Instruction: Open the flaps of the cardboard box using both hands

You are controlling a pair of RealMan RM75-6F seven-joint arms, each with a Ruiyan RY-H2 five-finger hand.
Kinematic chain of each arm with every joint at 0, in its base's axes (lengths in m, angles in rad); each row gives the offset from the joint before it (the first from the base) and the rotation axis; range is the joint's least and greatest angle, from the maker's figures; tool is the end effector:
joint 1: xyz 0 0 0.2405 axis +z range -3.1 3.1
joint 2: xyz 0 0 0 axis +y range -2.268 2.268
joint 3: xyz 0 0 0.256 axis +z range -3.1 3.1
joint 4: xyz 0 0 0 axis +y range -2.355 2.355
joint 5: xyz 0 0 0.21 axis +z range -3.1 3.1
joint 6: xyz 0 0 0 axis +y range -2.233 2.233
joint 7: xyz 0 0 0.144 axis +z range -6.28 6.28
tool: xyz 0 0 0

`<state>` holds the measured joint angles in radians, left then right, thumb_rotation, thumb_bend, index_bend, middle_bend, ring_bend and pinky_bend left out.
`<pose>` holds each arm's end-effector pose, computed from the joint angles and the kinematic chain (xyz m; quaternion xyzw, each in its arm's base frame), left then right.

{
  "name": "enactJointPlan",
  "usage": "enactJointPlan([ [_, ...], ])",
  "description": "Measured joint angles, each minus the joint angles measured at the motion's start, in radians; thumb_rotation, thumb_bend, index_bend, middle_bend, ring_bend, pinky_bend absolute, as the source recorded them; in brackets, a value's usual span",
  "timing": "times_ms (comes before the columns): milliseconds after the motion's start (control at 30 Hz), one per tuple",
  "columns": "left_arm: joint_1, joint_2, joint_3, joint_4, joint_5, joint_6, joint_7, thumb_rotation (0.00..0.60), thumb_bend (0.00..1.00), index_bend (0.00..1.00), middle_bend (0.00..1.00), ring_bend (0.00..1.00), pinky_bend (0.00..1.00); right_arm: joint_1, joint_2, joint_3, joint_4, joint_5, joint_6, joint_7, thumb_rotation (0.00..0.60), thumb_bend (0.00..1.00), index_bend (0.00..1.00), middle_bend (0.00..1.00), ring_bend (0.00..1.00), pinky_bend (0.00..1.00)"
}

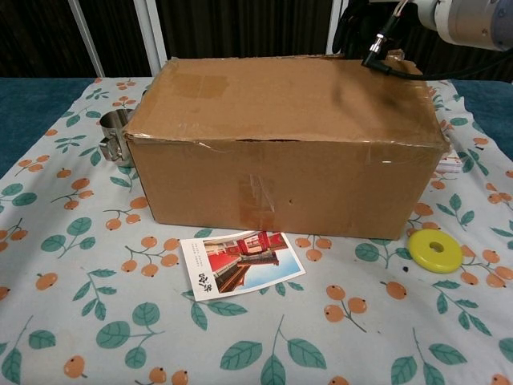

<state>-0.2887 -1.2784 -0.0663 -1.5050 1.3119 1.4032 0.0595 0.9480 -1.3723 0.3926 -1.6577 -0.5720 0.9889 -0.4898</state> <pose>-0.3003 0.2480 0.1171 -0.5907 -0.3931 -0.3954 0.5833 -0.0772 -0.4054 0.0615 0.6466 -0.4564 0.4073 0.4557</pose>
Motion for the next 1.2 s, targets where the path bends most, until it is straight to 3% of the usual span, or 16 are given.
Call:
enactJointPlan([
  [367,0.007,0.005,-0.015,-0.008,0.001,-0.014,-0.006,0.600,0.14,0.00,0.00,0.00,0.00,0.021,-0.002,-0.022,-0.016,0.032,0.023,-0.023,0.600,1.00,0.39,0.50,0.52,0.46],
  [600,0.010,0.006,-0.024,-0.011,-0.003,-0.023,-0.008,0.600,0.14,0.00,0.00,0.00,0.00,0.028,0.003,-0.025,-0.022,0.050,0.030,-0.022,0.600,1.00,0.39,0.56,0.67,0.58],
  [1200,0.018,0.006,-0.037,-0.018,0.005,-0.031,-0.008,0.600,0.14,0.00,0.00,0.00,0.00,0.049,0.044,0.057,-0.144,0.068,0.066,0.039,0.600,1.00,0.36,0.56,0.68,0.60],
])
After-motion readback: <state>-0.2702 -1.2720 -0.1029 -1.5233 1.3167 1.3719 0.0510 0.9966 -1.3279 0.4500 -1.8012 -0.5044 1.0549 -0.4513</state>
